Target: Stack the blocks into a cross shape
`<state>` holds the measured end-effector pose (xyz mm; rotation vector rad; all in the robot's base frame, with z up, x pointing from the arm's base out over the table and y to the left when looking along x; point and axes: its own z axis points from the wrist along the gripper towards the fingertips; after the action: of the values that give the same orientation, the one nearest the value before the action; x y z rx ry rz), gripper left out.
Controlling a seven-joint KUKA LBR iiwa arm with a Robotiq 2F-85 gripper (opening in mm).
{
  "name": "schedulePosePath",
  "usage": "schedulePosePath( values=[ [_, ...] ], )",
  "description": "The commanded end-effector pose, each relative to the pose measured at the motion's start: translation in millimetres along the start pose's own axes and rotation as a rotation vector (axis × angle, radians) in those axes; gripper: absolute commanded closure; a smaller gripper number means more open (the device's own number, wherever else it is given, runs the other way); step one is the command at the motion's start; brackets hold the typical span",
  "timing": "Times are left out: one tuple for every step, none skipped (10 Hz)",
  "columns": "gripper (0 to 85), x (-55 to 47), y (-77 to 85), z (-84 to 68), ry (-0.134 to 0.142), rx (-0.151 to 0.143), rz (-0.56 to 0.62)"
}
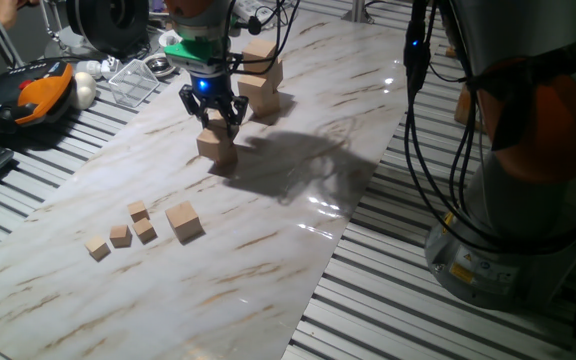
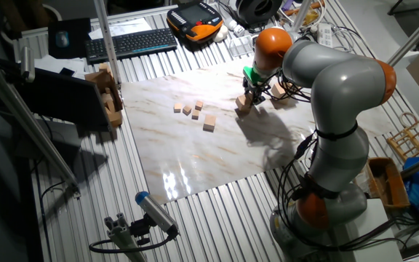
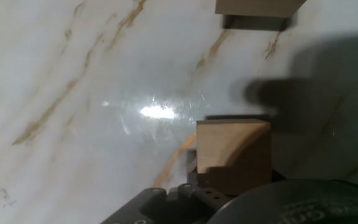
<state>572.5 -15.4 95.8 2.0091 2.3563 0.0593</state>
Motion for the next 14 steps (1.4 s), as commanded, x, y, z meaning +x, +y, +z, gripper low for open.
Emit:
schedulePosePath(
  values=[
    [85.0, 0.0, 0.2, 0.4, 0.0, 0.0, -0.003],
    [85.0, 0.1, 0.3, 0.9, 0.0, 0.0, -0.004],
    [85.0, 0.0, 0.4, 0.9, -0.002, -0.001, -0.006],
    [85.0, -0.1, 0.5, 0.8, -0.002, -0.001, -0.008],
    [85.0, -0.1, 0.5, 0.9, -0.002, -0.001, -0.008],
    [85.0, -0.1, 0.5, 1.0, 0.0, -0.001, -0.007],
    [85.0, -0.1, 0.7, 1.3, 0.0, -0.001, -0.009],
    [85.0, -0.1, 0.8, 1.5, 0.001, -0.002, -0.01],
    [85.0, 0.1, 0.8, 1.5, 0.001, -0.002, -0.012],
    [85.0, 0.0, 0.8, 1.5, 0.001, -0.002, -0.014],
    [85.0, -0.1, 0.8, 1.5, 0.001, -0.002, -0.015],
    [85.0, -0.1, 0.8, 1.5, 0.001, -0.002, -0.015],
    [85.0, -0.1, 0.8, 1.5, 0.001, -0.005, -0.015],
    [85.0, -0.1, 0.8, 1.5, 0.001, -0.005, -0.015]
  ],
)
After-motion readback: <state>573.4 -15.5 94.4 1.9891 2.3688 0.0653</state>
